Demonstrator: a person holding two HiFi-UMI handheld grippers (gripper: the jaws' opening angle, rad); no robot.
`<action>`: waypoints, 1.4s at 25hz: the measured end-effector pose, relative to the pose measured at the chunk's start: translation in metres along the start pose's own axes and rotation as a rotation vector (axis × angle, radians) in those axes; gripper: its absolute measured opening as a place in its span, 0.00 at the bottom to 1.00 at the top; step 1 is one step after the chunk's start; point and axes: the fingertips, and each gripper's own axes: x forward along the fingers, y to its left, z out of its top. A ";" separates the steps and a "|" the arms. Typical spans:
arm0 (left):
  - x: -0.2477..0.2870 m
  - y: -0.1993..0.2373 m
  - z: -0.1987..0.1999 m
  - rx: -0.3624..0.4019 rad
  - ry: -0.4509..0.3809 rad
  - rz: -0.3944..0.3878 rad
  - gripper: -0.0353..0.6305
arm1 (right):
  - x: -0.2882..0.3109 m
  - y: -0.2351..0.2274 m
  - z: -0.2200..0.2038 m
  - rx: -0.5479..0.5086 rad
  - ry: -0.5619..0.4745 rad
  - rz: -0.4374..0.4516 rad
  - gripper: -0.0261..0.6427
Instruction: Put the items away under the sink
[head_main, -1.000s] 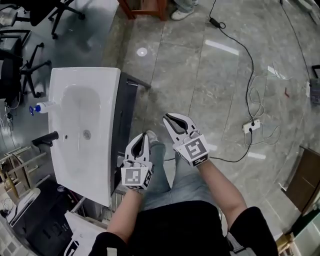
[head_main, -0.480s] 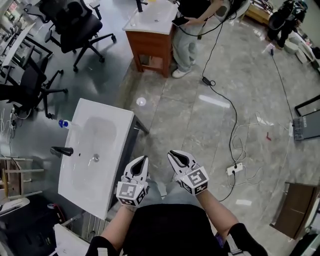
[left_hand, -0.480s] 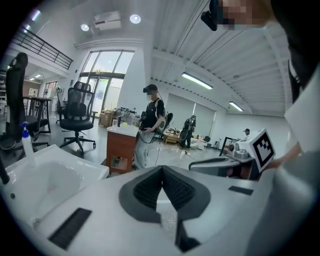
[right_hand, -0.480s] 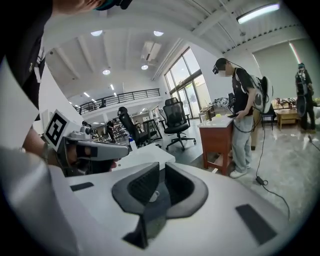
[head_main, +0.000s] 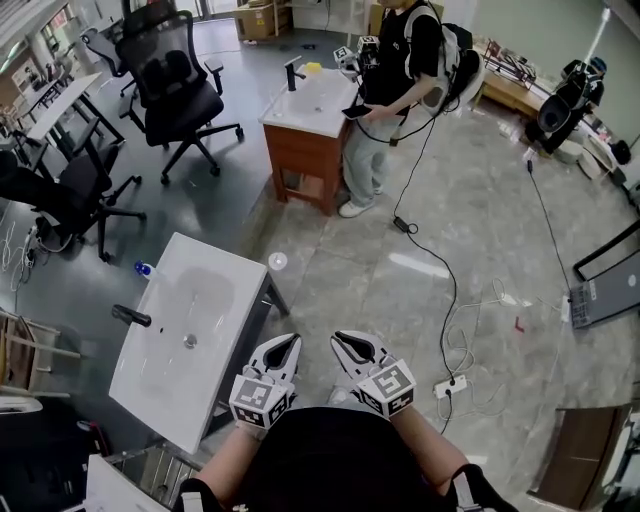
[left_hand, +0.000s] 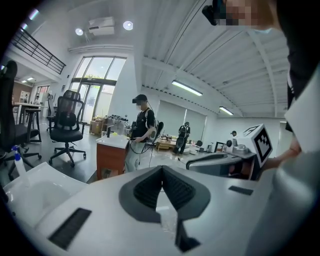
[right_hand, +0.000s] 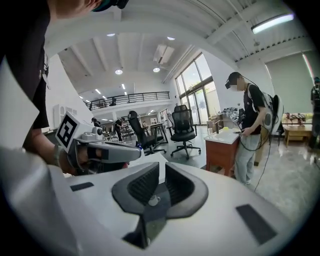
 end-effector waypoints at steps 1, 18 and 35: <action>0.000 -0.004 0.005 0.000 -0.008 -0.005 0.09 | -0.003 0.003 0.004 -0.007 -0.005 0.010 0.12; -0.035 -0.046 0.036 -0.009 -0.144 -0.056 0.09 | -0.054 0.033 0.033 -0.018 -0.125 0.104 0.12; -0.064 -0.050 0.012 -0.028 -0.145 0.019 0.09 | -0.054 0.061 0.016 -0.006 -0.117 0.170 0.12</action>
